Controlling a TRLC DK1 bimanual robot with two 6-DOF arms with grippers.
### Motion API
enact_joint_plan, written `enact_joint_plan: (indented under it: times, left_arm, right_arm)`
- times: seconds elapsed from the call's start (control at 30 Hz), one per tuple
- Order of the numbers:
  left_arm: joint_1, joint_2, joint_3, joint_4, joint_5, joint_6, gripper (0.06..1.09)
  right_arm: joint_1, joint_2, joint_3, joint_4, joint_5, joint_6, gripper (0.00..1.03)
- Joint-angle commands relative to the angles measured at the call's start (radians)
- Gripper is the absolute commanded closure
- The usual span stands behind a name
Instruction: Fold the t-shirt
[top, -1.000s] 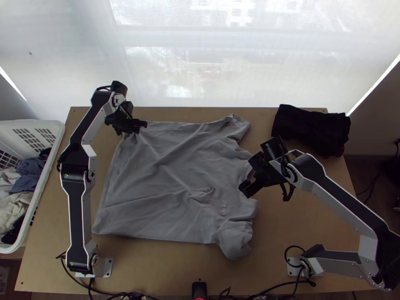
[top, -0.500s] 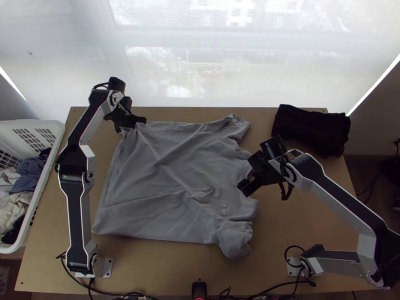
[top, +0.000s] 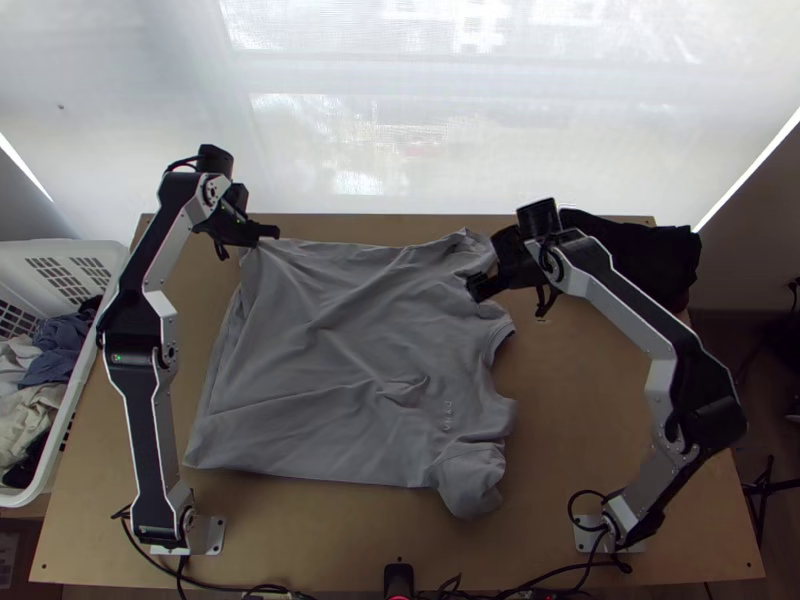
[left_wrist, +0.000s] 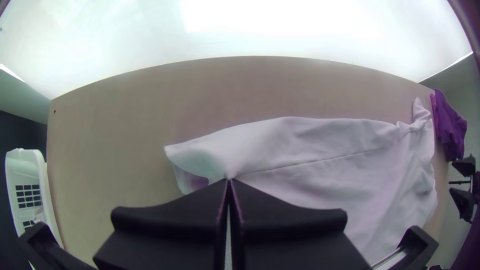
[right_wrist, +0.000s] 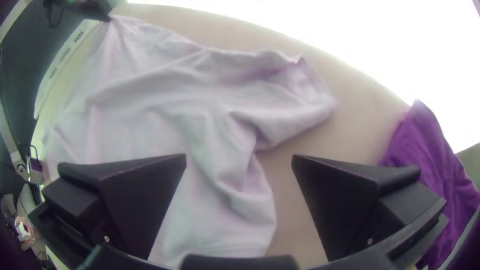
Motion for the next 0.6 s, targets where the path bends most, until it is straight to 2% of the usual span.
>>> enact_joint_plan:
  times: [0.0, 0.07, 0.23, 0.4, 0.5, 0.57]
  left_arm:
    - [0.011, -0.008, -0.011, -0.006, 0.000, 0.000, 1.05]
    - [0.011, -0.008, -0.017, -0.006, 0.000, 0.000, 1.05]
    - [0.006, -0.008, -0.028, -0.006, -0.006, -0.002, 1.05]
    - [0.003, -0.011, -0.037, -0.006, -0.023, -0.003, 1.05]
    - [0.003, -0.013, -0.037, -0.006, -0.030, -0.002, 1.05]
    - [0.005, -0.013, -0.037, -0.006, -0.031, -0.002, 1.05]
  right_arm:
    - [-0.021, 0.240, 0.273, 0.020, 0.009, -0.054, 0.05]
    - [-0.017, 0.298, 0.345, 0.017, 0.020, -0.057, 0.05]
    - [-0.014, 0.464, 0.572, -0.050, 0.031, -0.020, 0.18]
    - [0.002, 0.617, 0.775, -0.118, 0.029, 0.021, 0.19]
    - [0.012, 0.655, 0.798, -0.107, 0.029, 0.024, 0.37]
    - [0.017, 0.671, 0.799, -0.099, 0.029, 0.024, 0.40]
